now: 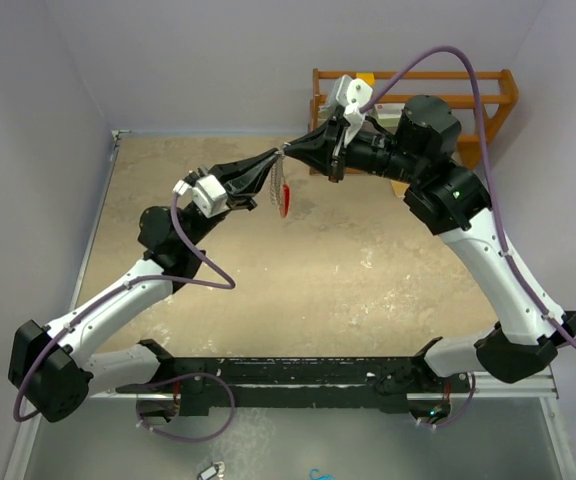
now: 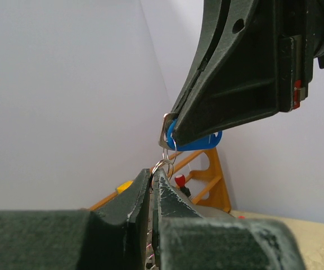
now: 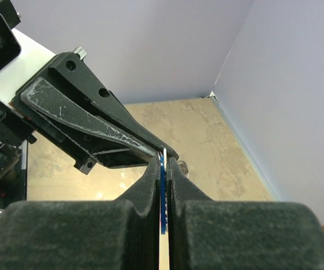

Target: Remove the keys from the keyring

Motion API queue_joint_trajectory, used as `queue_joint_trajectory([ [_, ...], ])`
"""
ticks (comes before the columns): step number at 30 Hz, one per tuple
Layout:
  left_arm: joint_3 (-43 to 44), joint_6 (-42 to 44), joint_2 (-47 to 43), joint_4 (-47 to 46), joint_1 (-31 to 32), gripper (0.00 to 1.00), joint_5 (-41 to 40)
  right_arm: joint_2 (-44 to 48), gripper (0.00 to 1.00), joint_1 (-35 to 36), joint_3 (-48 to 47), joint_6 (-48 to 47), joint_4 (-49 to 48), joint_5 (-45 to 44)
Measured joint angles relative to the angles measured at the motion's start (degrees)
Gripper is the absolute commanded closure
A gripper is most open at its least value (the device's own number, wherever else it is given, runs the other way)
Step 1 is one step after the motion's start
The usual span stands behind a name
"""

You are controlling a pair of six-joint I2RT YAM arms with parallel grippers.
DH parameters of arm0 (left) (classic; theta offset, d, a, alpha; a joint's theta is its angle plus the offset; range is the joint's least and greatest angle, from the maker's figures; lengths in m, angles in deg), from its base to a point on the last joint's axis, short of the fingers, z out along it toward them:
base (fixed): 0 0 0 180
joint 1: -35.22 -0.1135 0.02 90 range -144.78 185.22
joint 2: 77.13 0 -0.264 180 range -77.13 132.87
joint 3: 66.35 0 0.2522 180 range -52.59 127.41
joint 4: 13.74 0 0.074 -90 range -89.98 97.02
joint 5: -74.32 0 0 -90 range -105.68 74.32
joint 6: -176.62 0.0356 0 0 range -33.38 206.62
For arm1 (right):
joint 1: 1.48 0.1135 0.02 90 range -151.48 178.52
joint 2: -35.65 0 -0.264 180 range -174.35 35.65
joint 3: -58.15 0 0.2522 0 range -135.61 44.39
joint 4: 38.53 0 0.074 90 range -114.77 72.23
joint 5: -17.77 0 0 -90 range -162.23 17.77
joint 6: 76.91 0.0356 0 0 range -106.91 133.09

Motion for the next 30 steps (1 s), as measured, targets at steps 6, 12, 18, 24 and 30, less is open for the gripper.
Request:
queue_joint_trajectory([
  [6, 2.23, -1.62, 2.03, 1.7, -0.63, 1.0, 4.33, 0.0, 1.0, -0.37, -0.07, -0.39, 0.55, -0.17],
  [12, 5.03, -4.11, 4.48, 2.12, -1.07, 1.0, 9.07, 0.02, 1.0, -0.59, -0.7, -0.85, 0.92, -0.15],
  [18, 6.69, -6.56, 6.32, 1.7, -1.4, 1.0, 12.41, 0.07, 1.0, -0.63, -0.7, -1.05, 1.2, -0.15],
  [24, 6.64, -7.78, 5.95, 1.25, -1.42, 0.74, 13.03, 0.55, 1.0, -0.63, -0.7, -1.53, 1.14, -0.35],
  [30, 6.56, -4.72, 1.01, 8.94, -1.42, 0.42, 16.04, 2.34, 1.0, -0.39, -0.39, -1.88, -0.7, -0.24],
])
